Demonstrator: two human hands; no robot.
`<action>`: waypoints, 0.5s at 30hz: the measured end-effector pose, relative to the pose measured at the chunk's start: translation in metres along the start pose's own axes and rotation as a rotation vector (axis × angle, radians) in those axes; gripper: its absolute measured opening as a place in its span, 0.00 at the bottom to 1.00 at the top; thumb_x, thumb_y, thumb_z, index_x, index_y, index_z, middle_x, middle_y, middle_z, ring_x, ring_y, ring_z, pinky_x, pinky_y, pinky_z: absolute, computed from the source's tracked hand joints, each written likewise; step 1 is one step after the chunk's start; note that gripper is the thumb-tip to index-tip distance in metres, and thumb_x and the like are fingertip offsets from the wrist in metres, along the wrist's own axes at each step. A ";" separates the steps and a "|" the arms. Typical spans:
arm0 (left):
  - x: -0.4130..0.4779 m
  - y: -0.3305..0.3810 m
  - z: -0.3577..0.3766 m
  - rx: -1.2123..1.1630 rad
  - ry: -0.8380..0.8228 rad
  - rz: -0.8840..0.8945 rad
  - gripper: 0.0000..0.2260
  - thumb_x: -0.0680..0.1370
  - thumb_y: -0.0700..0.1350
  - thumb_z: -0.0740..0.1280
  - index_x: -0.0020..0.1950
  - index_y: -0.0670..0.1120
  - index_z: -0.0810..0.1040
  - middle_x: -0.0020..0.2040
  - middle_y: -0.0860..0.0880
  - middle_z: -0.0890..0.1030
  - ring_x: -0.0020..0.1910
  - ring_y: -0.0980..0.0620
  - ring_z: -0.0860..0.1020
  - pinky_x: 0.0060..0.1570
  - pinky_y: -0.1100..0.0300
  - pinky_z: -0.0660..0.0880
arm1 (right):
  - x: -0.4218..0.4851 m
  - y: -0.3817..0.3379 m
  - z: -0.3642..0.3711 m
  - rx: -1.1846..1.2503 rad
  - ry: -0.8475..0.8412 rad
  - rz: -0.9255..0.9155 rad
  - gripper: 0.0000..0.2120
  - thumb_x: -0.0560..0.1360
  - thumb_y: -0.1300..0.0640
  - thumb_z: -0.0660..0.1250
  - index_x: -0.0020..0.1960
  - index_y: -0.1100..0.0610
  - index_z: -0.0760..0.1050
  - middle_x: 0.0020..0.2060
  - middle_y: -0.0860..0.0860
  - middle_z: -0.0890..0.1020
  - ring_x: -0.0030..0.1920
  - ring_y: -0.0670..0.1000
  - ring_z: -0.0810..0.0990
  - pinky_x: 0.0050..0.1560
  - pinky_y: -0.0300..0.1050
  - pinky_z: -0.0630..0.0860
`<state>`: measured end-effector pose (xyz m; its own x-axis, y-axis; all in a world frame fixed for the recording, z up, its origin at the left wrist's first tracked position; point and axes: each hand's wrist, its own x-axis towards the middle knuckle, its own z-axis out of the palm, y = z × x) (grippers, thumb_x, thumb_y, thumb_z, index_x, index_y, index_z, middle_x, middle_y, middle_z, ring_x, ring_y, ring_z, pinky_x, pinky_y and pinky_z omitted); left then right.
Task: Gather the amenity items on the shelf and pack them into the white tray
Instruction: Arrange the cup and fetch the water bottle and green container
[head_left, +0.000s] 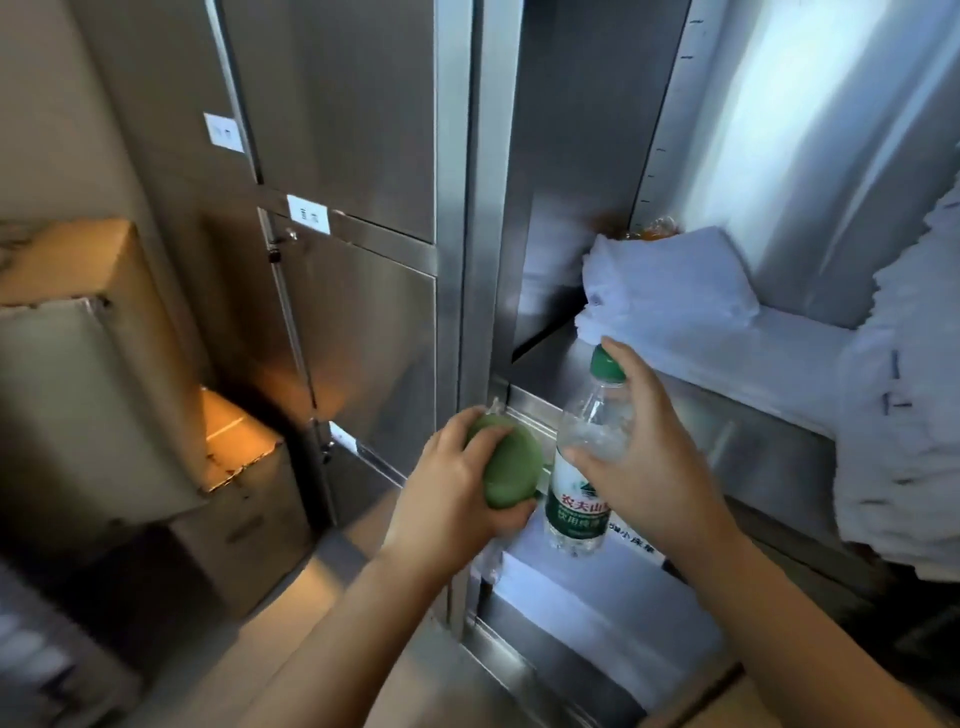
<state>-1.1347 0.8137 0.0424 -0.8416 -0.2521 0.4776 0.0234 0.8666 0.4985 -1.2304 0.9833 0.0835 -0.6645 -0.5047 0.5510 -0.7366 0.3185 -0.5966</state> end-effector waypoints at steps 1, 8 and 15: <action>-0.009 -0.005 -0.015 0.018 0.016 -0.015 0.32 0.62 0.56 0.75 0.64 0.47 0.75 0.66 0.46 0.70 0.62 0.44 0.72 0.60 0.54 0.71 | -0.001 -0.014 0.010 0.011 -0.023 -0.023 0.46 0.66 0.58 0.76 0.70 0.32 0.53 0.62 0.36 0.69 0.60 0.30 0.68 0.55 0.21 0.63; -0.088 -0.063 -0.124 0.173 0.200 -0.180 0.32 0.62 0.57 0.75 0.64 0.50 0.74 0.66 0.49 0.70 0.61 0.47 0.73 0.56 0.56 0.74 | 0.004 -0.121 0.101 0.070 -0.137 -0.238 0.47 0.64 0.59 0.77 0.71 0.34 0.54 0.61 0.25 0.63 0.61 0.33 0.69 0.60 0.29 0.67; -0.187 -0.136 -0.239 0.276 0.340 -0.398 0.33 0.62 0.63 0.68 0.65 0.52 0.73 0.68 0.51 0.69 0.62 0.48 0.71 0.57 0.58 0.71 | -0.008 -0.249 0.213 0.212 -0.287 -0.386 0.47 0.64 0.58 0.78 0.71 0.35 0.54 0.64 0.25 0.61 0.63 0.27 0.63 0.54 0.18 0.61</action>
<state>-0.8517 0.6394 0.0583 -0.5360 -0.6651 0.5199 -0.4381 0.7456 0.5022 -1.0151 0.7366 0.1033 -0.2664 -0.7620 0.5902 -0.8598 -0.0888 -0.5028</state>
